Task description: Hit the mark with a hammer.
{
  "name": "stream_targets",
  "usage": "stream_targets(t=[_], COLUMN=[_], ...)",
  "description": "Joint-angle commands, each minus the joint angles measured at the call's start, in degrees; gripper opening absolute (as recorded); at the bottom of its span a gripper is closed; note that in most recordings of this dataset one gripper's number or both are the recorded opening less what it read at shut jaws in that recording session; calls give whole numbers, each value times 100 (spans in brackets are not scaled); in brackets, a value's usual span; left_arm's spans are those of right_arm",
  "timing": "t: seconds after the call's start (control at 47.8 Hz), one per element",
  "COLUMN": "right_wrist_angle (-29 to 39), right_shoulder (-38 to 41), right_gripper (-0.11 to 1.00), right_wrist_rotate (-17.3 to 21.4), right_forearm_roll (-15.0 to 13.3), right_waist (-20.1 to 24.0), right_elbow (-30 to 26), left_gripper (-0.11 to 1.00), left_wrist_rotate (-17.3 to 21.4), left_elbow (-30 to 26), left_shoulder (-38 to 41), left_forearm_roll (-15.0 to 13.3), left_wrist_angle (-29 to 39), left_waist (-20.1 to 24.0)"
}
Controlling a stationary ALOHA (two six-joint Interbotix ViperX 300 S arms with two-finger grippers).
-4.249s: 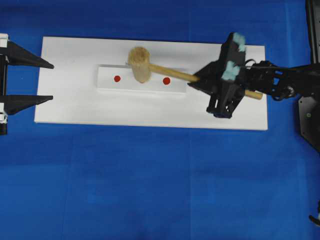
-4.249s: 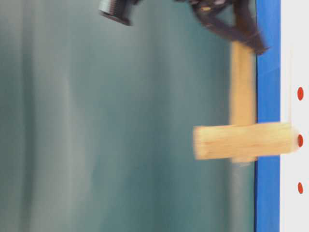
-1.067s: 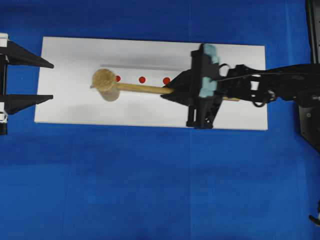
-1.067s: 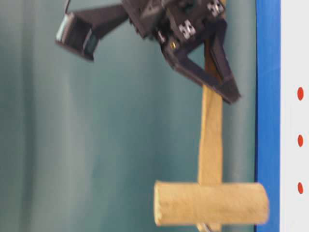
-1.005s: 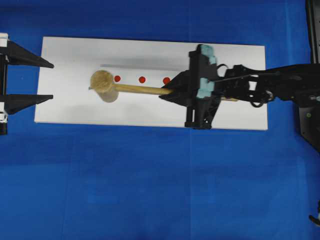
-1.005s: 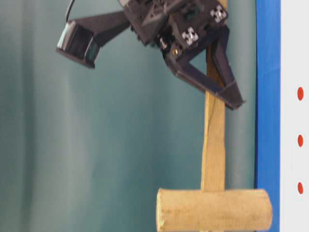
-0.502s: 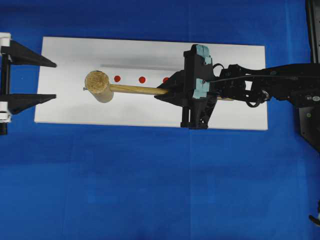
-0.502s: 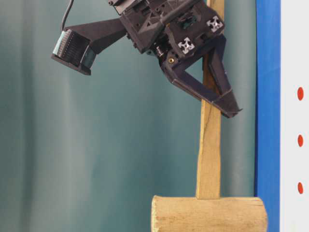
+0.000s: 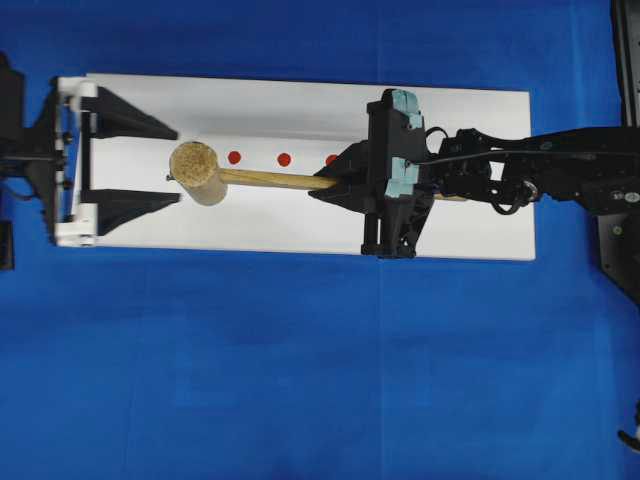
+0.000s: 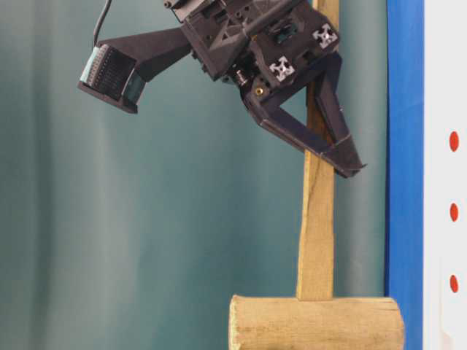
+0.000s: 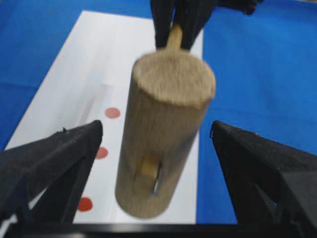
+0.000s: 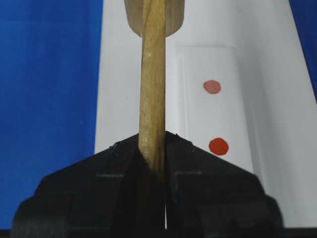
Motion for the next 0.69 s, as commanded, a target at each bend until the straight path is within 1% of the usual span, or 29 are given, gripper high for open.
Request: stream_targets(t=[0.0,0.251,0.565,0.628,0.67], right_wrist_angle=[-53,-62,-70,-70,-70], right_shoulder=[-88,-88,-114,-114,-114], right_gripper=[2,2,2,2,2], right_wrist_rotate=[-9,-18,-9,-9,-9], right_forearm_roll=[-18,-18,-18,-18,-18], right_waist=[0,0,-9,0,0], right_elbow=[-176,-158,-141,-141,-141], left_gripper=[94,94,93,92,86], left_wrist_rotate=[-9,62,88,105,123], left_elbow=[-299,-633,-703,-703,-703], left_shoulder=[264,694,791,791,791], left_forearm_roll=[18,26,35,44,53], left_wrist_angle=[-141,-141,-114,-97,-88], left_waist=[18,18,18,18,18])
